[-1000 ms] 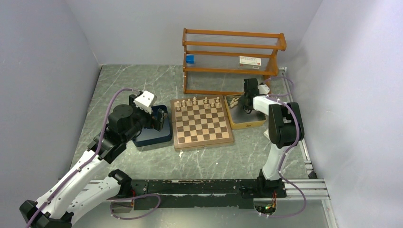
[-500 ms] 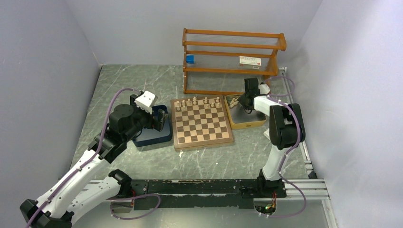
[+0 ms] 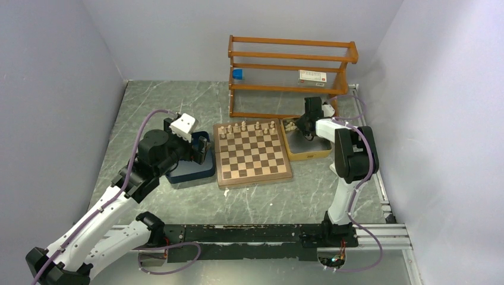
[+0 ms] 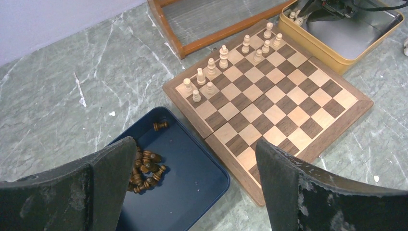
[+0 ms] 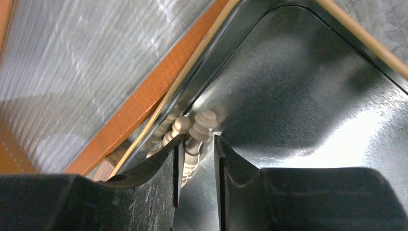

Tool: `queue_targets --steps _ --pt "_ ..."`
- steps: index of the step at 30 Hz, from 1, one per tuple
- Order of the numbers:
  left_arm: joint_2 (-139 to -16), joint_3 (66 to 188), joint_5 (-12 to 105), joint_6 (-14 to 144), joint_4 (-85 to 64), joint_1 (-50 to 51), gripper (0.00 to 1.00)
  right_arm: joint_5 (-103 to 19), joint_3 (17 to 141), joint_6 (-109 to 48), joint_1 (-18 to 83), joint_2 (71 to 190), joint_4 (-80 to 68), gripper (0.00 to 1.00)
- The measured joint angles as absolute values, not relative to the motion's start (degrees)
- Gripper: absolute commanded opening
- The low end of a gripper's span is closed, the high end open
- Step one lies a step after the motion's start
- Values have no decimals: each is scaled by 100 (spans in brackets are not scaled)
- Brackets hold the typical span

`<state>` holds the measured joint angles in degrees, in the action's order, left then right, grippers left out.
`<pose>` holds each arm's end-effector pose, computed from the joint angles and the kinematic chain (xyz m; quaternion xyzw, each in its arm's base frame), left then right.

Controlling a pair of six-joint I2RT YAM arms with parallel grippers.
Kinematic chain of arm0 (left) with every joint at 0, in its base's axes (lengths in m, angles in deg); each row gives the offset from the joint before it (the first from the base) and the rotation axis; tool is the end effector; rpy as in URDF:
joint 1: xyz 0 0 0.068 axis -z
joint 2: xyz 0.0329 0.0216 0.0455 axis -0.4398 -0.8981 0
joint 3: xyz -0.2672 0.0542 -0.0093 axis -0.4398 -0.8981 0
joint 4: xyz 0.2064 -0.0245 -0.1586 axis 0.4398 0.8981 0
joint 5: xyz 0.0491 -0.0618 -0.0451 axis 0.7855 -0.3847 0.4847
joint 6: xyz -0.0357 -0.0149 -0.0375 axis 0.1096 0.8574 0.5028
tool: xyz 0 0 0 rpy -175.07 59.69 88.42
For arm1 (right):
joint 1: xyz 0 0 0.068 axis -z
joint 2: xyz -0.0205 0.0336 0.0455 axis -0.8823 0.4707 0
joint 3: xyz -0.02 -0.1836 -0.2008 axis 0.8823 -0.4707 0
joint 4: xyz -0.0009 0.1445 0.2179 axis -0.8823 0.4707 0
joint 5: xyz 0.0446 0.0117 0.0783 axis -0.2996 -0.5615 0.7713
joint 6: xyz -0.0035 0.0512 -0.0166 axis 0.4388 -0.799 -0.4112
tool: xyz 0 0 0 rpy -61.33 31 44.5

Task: Set up the chess pieces on the board
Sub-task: Pick up the chess piece from the storage box.

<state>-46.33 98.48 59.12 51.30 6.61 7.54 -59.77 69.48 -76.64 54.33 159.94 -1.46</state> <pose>0.1531 -0.0988 0.3263 0.2203 0.7645 -0.1383 0.5899 0.3971 0.0468 0.1492 0.3904 0.8496 0.1040 0.3390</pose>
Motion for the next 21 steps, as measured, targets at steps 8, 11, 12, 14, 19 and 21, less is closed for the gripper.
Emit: queue_targets --steps 8,11,12,14,19,21 --pt "-4633 9848 5912 5128 661 754 98 -5994 7157 -7594 5430 16108 9 28" --pt "-4633 9848 5912 5128 663 754 98 -6102 7164 -7528 5430 16097 120 26" --pt "-4633 9848 5912 5128 661 754 98 -6136 7164 -7495 5430 16086 151 26" --pt "-4630 9848 5912 5128 663 754 98 -6193 7164 -7423 5430 16066 225 25" --pt "-4624 9848 5912 5128 661 754 98 -6270 7157 -7279 5430 16029 348 25" --pt "-4624 9848 5912 5128 663 754 98 -6292 7122 -7229 5430 15994 380 26"
